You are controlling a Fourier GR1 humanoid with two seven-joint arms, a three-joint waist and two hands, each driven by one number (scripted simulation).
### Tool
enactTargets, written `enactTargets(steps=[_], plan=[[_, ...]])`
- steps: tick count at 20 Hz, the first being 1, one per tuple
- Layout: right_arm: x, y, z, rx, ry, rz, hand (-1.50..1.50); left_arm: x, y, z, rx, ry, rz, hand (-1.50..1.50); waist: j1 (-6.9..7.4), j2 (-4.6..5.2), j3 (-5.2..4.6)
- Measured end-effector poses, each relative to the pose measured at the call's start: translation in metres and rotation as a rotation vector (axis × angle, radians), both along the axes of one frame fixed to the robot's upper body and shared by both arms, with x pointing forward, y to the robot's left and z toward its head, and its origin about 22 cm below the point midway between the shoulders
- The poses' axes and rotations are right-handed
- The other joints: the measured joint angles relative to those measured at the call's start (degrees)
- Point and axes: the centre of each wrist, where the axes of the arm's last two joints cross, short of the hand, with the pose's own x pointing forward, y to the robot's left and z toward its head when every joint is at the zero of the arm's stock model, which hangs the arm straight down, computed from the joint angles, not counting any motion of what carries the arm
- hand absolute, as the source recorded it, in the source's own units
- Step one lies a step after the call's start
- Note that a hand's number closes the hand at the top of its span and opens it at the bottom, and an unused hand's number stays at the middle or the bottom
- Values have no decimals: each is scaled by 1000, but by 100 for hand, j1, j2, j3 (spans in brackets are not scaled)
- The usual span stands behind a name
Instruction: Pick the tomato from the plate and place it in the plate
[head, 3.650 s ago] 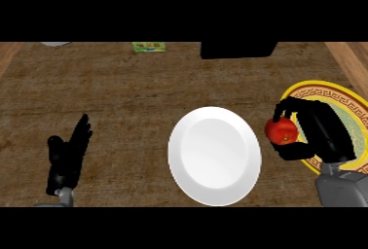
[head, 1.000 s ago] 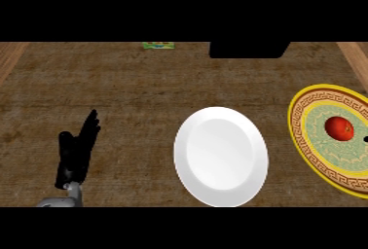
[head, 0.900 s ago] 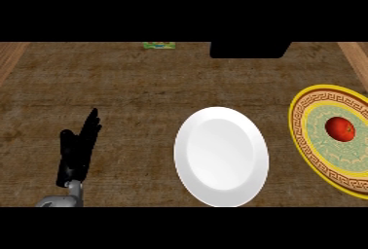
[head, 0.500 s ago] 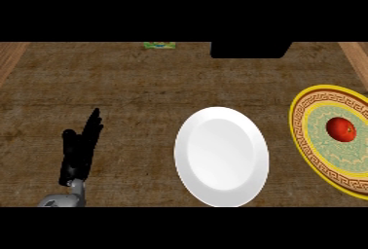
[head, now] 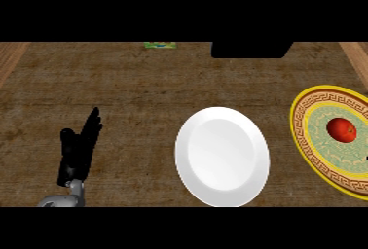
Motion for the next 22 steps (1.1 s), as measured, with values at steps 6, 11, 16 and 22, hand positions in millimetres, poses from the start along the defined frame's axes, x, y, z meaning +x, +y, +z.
enactTargets(steps=[6,11,16,22], plan=[[2,0,-1,-42,15,-21,-150,4,6,-3,-4,3,-5,0,-8,0,0],[-2,-9,-6,-64,18,-53,-150,2,3,-4,-1,0,-7,0,4,3,1],[-7,-21,-7,-82,34,-92,-150,-5,5,-11,5,0,-7,0,25,10,4],[-22,-38,-6,-116,56,-137,-150,-1,6,-6,2,0,-10,0,38,16,6]])
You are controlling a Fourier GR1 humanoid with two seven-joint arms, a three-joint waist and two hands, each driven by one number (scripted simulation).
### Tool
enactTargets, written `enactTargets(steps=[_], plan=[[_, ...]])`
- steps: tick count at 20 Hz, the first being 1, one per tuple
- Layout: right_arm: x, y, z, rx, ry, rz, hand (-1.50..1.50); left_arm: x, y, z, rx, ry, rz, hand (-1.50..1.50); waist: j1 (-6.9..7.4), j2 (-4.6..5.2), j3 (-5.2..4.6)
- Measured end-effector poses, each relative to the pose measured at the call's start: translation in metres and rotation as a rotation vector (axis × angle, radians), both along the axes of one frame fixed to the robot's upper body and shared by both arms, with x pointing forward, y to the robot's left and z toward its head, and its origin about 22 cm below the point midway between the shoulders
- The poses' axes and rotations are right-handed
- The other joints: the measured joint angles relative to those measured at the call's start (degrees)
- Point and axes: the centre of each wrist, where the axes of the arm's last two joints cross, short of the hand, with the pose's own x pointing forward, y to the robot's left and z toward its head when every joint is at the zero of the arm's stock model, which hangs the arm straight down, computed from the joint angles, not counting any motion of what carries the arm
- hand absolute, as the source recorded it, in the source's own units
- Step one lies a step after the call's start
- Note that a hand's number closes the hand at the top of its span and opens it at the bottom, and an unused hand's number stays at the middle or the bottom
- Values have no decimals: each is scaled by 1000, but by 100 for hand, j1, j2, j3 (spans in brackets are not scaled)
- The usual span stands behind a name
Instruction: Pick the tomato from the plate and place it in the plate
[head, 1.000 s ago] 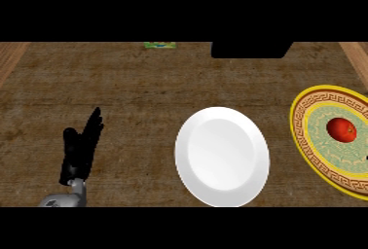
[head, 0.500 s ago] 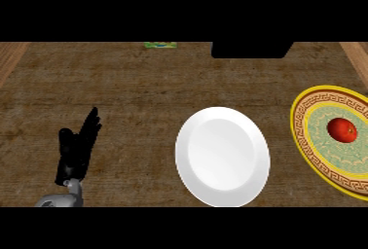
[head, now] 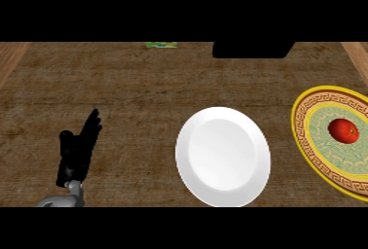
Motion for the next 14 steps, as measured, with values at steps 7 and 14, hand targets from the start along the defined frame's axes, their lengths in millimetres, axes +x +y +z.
enactTargets(steps=[7,14], plan=[[-18,-14,-2,-7,-6,-71,-150,4,-2,4,-2,-2,0,0,22,14,10],[-34,-29,7,-21,-27,-145,-150,5,-1,8,-1,-9,0,0,45,23,16]])
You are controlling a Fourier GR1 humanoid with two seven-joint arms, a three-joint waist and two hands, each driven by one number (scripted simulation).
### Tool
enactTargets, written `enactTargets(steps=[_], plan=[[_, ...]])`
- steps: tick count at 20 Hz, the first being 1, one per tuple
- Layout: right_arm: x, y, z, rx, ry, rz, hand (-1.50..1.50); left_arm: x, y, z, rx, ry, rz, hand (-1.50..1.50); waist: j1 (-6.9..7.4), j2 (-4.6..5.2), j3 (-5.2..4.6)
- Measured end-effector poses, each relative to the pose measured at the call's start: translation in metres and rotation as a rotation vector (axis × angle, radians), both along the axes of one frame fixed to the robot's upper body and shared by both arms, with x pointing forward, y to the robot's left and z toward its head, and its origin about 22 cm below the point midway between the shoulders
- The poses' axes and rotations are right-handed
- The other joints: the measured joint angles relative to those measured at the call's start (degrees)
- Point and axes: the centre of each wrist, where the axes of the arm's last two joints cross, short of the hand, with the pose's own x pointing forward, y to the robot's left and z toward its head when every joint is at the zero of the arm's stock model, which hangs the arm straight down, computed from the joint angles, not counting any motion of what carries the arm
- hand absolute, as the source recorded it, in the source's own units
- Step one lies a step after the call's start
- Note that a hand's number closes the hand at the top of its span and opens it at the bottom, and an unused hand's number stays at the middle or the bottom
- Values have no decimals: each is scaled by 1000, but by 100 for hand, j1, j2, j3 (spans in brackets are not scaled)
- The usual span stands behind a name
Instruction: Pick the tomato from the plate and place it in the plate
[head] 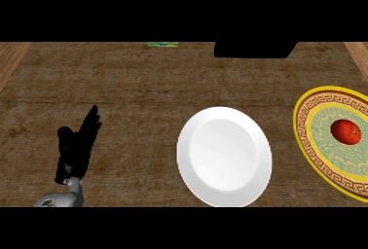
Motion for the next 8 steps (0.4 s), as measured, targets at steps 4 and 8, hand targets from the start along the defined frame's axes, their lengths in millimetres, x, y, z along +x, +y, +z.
enactTargets(steps=[4,8], plan=[[-13,-6,-1,-3,-6,-38,-150,-2,-6,-3,1,1,-8,0,12,8,6],[-16,-8,0,-14,3,-53,-150,-1,-1,-4,2,1,-9,0,18,13,8]])
